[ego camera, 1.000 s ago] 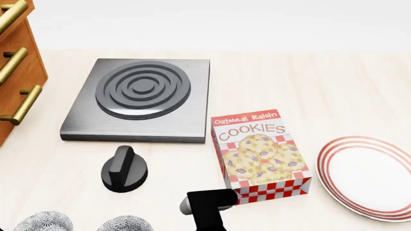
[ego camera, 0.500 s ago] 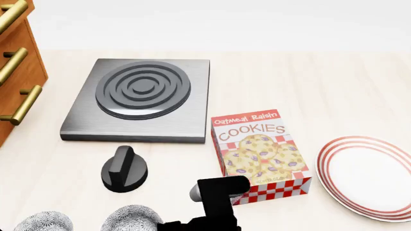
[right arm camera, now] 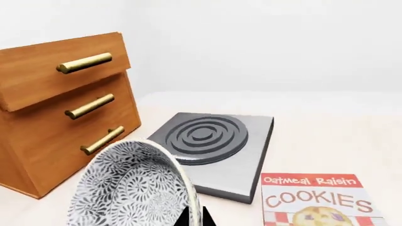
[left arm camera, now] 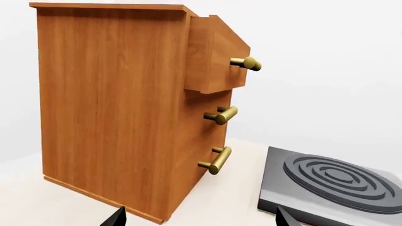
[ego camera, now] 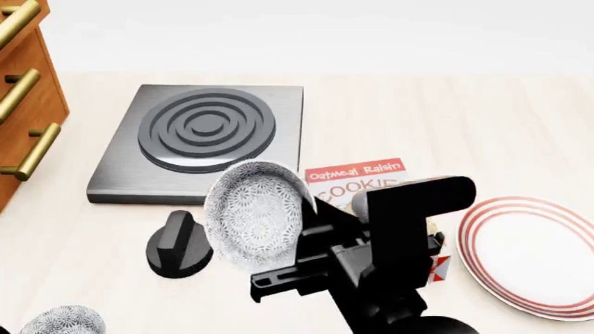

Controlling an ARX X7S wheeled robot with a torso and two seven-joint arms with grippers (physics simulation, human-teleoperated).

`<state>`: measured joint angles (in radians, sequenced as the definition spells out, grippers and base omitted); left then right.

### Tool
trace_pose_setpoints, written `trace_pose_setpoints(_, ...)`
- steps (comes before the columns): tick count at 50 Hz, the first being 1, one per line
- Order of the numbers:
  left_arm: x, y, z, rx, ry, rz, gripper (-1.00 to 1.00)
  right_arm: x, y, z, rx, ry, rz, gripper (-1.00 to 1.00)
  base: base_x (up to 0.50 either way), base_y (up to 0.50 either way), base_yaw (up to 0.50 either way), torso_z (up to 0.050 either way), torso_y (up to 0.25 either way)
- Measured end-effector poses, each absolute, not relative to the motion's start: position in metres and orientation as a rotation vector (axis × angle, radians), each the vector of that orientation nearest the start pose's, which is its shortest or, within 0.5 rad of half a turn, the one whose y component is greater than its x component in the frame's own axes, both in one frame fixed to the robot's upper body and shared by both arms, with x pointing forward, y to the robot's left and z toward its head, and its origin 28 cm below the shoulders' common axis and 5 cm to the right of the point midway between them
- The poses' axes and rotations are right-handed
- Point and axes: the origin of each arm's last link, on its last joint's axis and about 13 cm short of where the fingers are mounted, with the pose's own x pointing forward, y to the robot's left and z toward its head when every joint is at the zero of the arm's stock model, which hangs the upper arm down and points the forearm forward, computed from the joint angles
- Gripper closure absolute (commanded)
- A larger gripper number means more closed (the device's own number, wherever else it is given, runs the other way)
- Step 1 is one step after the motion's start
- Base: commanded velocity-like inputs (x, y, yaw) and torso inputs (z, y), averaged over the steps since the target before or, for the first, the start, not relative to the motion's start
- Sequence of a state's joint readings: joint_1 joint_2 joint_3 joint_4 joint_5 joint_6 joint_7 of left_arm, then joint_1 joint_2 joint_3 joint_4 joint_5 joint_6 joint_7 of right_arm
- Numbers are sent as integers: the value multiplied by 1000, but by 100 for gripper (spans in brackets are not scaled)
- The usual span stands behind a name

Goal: Pick the akita bowl from table center and place it on the plate.

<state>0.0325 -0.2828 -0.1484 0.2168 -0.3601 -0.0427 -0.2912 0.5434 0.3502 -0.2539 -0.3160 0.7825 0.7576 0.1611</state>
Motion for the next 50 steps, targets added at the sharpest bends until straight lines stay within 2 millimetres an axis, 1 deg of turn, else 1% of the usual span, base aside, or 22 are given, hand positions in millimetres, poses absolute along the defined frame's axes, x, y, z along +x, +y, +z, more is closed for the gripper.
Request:
trace_pose_setpoints(15, 205, 289, 68, -87, -168, 360, -100, 266, -109, 193, 23, -84, 274, 100, 0, 0, 0, 0, 1)
trace_pose_setpoints(24, 204, 289, 67, -87, -168, 359, -100, 261, -122, 213, -22, -135, 146, 100, 0, 0, 0, 0, 0)
trace_pose_setpoints(31, 204, 288, 66, -87, -166, 358, -100, 256, -133, 226, -20, -153, 70, 100, 0, 0, 0, 0, 0)
trace_pose_setpoints(38, 203, 288, 65, -87, -164, 358, -100, 251, -145, 232, 36, -151, 6, 100, 0, 0, 0, 0, 0)
trace_pose_setpoints(50, 204, 287, 64, -85, -160, 355, -100, 246, -164, 232, 144, -95, -63, 100, 0, 0, 0, 0, 1)
